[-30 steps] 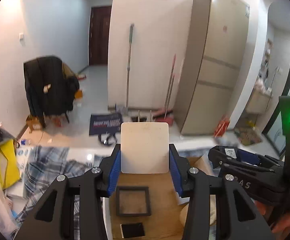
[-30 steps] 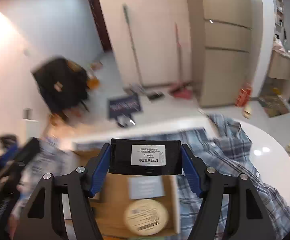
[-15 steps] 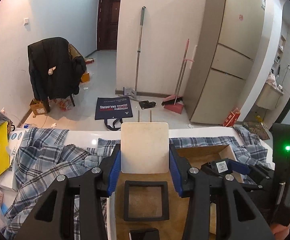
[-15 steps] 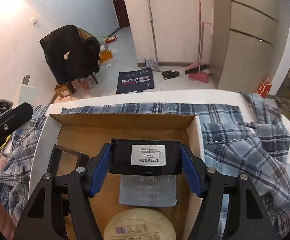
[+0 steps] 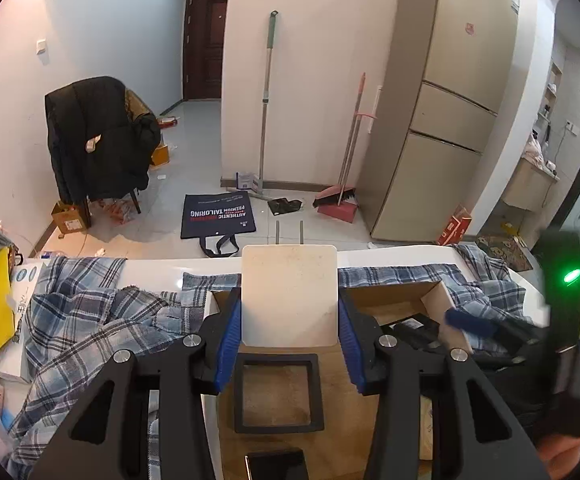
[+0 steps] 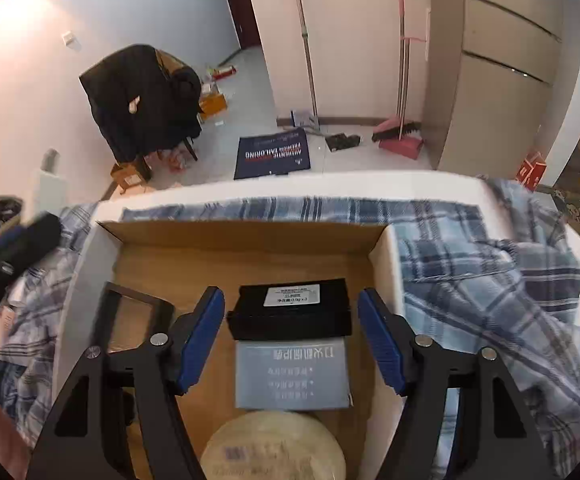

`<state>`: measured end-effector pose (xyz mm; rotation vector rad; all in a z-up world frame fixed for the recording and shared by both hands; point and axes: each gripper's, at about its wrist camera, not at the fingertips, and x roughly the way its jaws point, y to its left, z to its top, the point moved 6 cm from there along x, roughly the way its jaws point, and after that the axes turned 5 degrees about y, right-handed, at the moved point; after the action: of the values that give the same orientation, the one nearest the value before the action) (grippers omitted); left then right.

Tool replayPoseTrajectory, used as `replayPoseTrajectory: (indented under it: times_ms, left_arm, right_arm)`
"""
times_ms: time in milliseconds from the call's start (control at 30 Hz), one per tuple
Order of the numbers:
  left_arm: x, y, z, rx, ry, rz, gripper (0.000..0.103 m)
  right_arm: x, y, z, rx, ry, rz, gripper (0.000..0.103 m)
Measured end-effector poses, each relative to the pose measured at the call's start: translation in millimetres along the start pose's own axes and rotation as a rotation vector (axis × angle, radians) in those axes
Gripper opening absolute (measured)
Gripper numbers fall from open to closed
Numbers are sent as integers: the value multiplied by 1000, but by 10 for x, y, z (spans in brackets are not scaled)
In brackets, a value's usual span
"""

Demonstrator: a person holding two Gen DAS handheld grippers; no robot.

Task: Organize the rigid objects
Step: 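Lower the black labelled box into the cardboard box and open the right gripper, then lower the white charger into the cardboard box and open the left gripper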

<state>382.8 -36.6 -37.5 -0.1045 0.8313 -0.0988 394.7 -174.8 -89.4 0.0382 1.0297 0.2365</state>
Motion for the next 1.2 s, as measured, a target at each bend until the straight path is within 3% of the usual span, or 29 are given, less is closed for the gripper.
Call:
replayPoseTrajectory:
  times_ms: [167, 267, 333, 400, 633, 867, 1000, 1200]
  left_arm:
    - [-12, -178, -63, 20, 48, 3, 47]
    - [72, -311, -156, 22, 102, -53, 47]
    - [178, -347, -246, 18, 154, -33, 47]
    - [255, -358, -321, 1, 181, -20, 47]
    - [528, -511, -568, -5, 279, -107, 47]
    - [621, -539, -638, 6, 300, -92, 47]
    - [695, -527, -674, 1, 330, -123, 47]
    - [642, -624, -651, 49, 308, -106, 47]
  right_arm:
    - [-642, -167, 21, 1, -117, -55, 71]
    - [-864, -313, -47, 28, -180, -139, 72]
    - [-900, -405, -95, 62, -193, -128, 73]
    - [-806, -452, -129, 94, -169, -97, 73]
    - [-434, -468, -204, 70, -41, -101, 73]
    - [-476, -678, -198, 126, -26, -85, 73]
    - [-489, -727, -197, 143, -30, -88, 73]
    - [-542, -661, -199, 129, -40, -104, 73]
